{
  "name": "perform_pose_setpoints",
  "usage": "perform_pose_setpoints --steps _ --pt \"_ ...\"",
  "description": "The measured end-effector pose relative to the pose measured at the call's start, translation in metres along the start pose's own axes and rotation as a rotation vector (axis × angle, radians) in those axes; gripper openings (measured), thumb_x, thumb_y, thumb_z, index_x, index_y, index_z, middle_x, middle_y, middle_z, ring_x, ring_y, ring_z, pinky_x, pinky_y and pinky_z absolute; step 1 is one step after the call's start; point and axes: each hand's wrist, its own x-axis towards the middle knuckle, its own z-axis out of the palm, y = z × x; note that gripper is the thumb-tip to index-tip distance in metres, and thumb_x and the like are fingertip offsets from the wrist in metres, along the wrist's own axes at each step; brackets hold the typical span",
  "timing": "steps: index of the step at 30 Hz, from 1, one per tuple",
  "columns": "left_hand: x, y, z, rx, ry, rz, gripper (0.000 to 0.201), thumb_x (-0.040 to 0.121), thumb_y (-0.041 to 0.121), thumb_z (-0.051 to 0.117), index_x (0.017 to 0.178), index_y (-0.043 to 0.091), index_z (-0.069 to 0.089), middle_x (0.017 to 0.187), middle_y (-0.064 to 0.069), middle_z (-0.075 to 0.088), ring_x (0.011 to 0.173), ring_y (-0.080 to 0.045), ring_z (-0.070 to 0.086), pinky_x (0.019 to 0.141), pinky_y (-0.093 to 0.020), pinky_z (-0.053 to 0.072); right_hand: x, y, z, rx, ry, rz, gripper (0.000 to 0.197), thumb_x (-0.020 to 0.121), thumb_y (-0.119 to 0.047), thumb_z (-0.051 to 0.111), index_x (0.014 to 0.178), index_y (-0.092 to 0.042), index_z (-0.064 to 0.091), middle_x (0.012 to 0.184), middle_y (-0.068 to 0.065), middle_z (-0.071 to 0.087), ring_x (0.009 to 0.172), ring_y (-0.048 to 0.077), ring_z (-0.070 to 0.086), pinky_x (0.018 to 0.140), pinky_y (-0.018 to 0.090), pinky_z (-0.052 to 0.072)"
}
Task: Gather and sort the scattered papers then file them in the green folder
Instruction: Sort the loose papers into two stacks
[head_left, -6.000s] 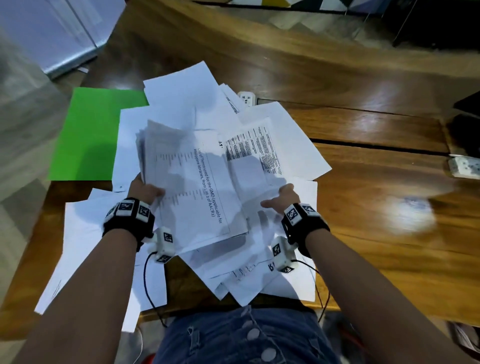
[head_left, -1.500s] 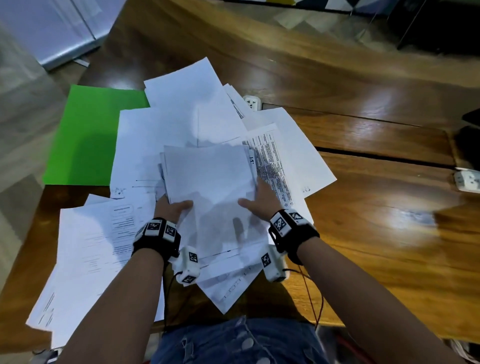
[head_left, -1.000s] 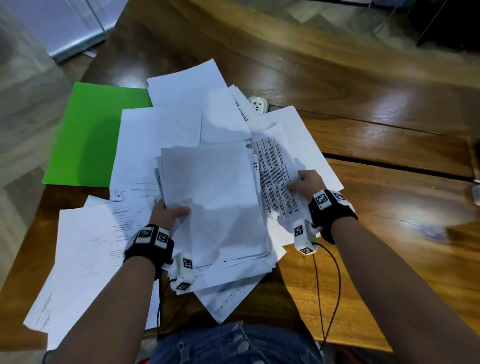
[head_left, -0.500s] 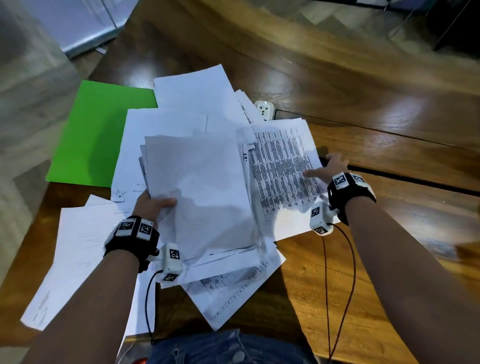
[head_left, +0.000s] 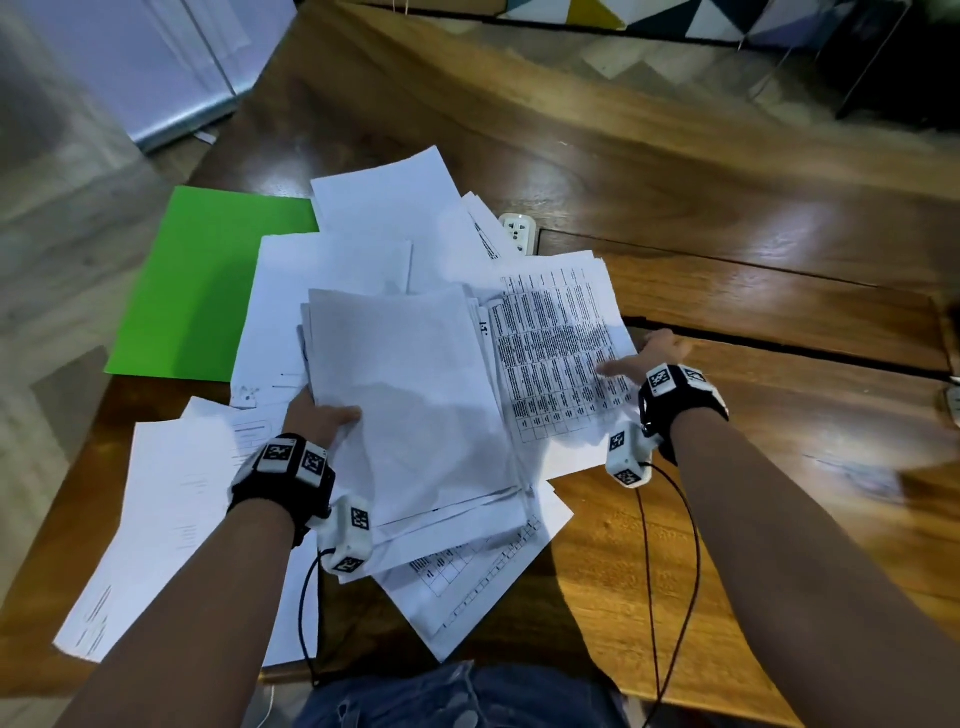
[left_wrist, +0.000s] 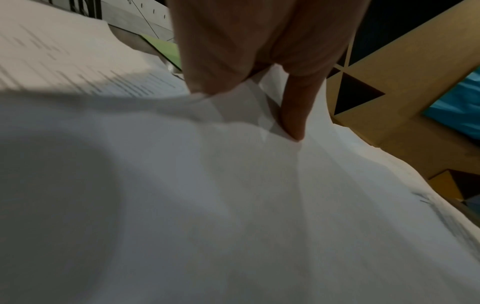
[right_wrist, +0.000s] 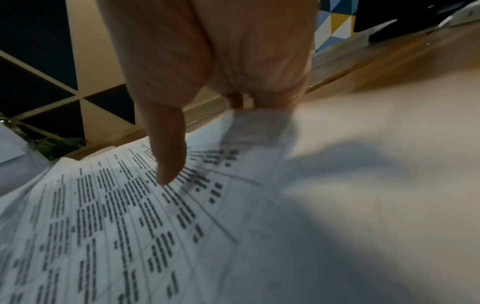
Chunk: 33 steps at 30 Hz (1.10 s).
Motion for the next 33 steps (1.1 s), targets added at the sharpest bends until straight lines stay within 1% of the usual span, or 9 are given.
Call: perform_pose_setpoints --steps 4,10,13,18,21,24,26,30,33 --pt "-0.007 0.001 -0.002 0.080 0.000 0.022 0.057 0.070 -0.003 0.074 0.124 -0.005 0.055 0.120 -0.024 0.062 0.111 -0.038 0.060 0.095 -0.043 0.047 -0.007 -0.003 0.004 0.073 -0.106 -0.007 0.105 0.056 -0.037 0.088 0.139 -0.002 0.034 0.128 0.021 0.055 0.108 0.038 0.060 0.076 0.044 0.055" --pt "-0.007 -0.004 0.001 0.135 0.019 -0.006 0.049 0.079 -0.005 0.067 0.126 -0.006 0.052 0.125 -0.025 0.059 0.113 -0.038 0.058 0.084 -0.030 0.042 -0.013 -0.002 0.008 0.176 -0.125 -0.113 0.040 0.080 -0.018 0.072 0.115 0.000 0.062 0.105 0.016 0.068 0.088 0.029 0.064 0.064 0.028 0.050" --pt "-0.003 -0.006 0.002 0.167 0.020 -0.017 0.052 0.079 -0.002 0.069 0.127 -0.007 0.051 0.129 -0.024 0.057 0.116 -0.036 0.057 0.085 -0.029 0.041 -0.020 -0.005 -0.021 0.189 -0.024 -0.110 0.015 0.085 -0.011 0.062 0.095 -0.001 0.064 0.087 0.016 0.065 0.072 0.028 0.061 0.062 0.032 0.052" --pt "-0.005 -0.010 0.007 0.104 0.004 -0.049 0.050 0.080 -0.006 0.067 0.127 -0.007 0.051 0.129 -0.025 0.056 0.109 -0.034 0.059 0.084 -0.028 0.039 -0.023 0.004 -0.081 0.346 0.194 -0.087 0.032 0.091 -0.004 0.052 0.119 0.012 0.056 0.089 0.021 0.066 0.059 0.021 0.050 0.053 0.023 0.047" --pt "-0.010 -0.012 0.009 0.032 -0.028 -0.029 0.049 0.081 -0.007 0.065 0.128 -0.007 0.051 0.127 -0.025 0.057 0.112 -0.036 0.058 0.083 -0.029 0.041 -0.043 0.010 -0.087 0.531 0.181 -0.109 0.030 0.088 -0.005 0.060 0.116 0.007 0.060 0.115 0.023 0.066 0.080 0.023 0.058 0.075 0.029 0.050" --pt "-0.012 -0.013 0.007 -0.103 -0.091 -0.023 0.047 0.083 0.005 0.067 0.127 0.000 0.054 0.114 -0.016 0.064 0.109 -0.025 0.056 0.079 -0.026 0.052 -0.066 0.008 -0.063 0.599 0.073 -0.126 0.005 0.085 -0.005 0.062 0.088 -0.003 0.066 0.073 0.006 0.072 0.079 0.023 0.057 0.065 0.024 0.050" --pt "-0.009 -0.015 0.005 -0.215 -0.146 -0.065 0.053 0.072 0.034 0.077 0.120 0.018 0.062 0.121 -0.012 0.064 0.118 -0.029 0.057 0.099 -0.040 0.048 -0.081 0.003 -0.033 0.557 -0.039 -0.141 0.017 0.084 -0.002 0.063 0.070 -0.011 0.062 0.049 -0.005 0.063 0.064 0.020 0.055 0.047 0.016 0.046" --pt "0.018 -0.036 0.005 -0.328 -0.189 -0.173 0.093 0.041 0.068 0.082 0.124 0.033 0.059 0.130 -0.003 0.061 0.120 -0.032 0.056 0.103 -0.051 0.042 -0.104 -0.009 0.037 0.403 -0.239 -0.217 0.006 0.085 -0.004 0.060 0.081 -0.007 0.064 0.070 0.011 0.064 0.061 0.022 0.056 0.060 0.035 0.048" --pt "0.016 -0.034 0.006 -0.275 -0.187 -0.162 0.099 0.051 0.070 0.077 0.137 0.032 0.047 0.141 0.001 0.049 0.130 -0.028 0.047 0.109 -0.051 0.035 -0.115 -0.019 0.080 0.270 -0.255 -0.267 0.024 0.084 -0.007 0.060 0.108 -0.008 0.058 0.094 0.011 0.066 0.085 0.029 0.064 0.074 0.040 0.053"
